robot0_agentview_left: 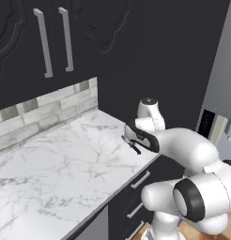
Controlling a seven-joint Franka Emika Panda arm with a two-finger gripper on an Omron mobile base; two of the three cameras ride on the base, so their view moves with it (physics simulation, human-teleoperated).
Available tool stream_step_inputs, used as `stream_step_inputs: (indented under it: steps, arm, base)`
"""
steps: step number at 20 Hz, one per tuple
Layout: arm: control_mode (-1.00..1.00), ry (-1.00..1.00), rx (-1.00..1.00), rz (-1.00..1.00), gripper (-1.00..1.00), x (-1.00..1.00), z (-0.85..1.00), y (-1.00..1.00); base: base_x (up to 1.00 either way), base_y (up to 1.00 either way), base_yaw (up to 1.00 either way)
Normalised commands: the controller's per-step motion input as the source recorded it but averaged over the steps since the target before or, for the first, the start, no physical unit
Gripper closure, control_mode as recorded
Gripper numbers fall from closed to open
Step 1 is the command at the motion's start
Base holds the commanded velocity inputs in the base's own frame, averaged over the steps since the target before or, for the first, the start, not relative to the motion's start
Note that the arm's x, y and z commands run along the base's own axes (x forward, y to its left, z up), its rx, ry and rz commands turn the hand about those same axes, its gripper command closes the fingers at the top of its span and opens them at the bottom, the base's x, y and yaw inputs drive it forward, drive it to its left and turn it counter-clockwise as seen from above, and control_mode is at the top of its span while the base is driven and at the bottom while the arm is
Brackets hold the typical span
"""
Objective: Retrieve the butter from the fridge and place it on a plate on the dining table. Then retrieve the butter knife by the fridge and place it near the plate.
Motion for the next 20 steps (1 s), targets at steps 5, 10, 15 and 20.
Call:
stream_step_inputs:
  steps: [5, 10, 15, 20]
  arm:
    - [-1.00, 0.06, -0.10, 0.02, -1.00, 0.48, -0.63, 0.00]
    - [-1.00, -0.01, 0.00, 0.02, -1.00, 0.13, -0.59, 0.00]
    - [-1.00, -0.02, 0.00, 0.02, -1.00, 0.05, -0.55, 0.01]
    - [-1.00, -0.06, 0.01, 0.00, -1.00, 0.08, -0.46, 0.00]
  base:
    - [0.00, 0.00, 0.00]
    - [0.00, 0.00, 0.00]
    - [0.00, 0.00, 0.00]
    - [0.00, 0.00, 0.00]
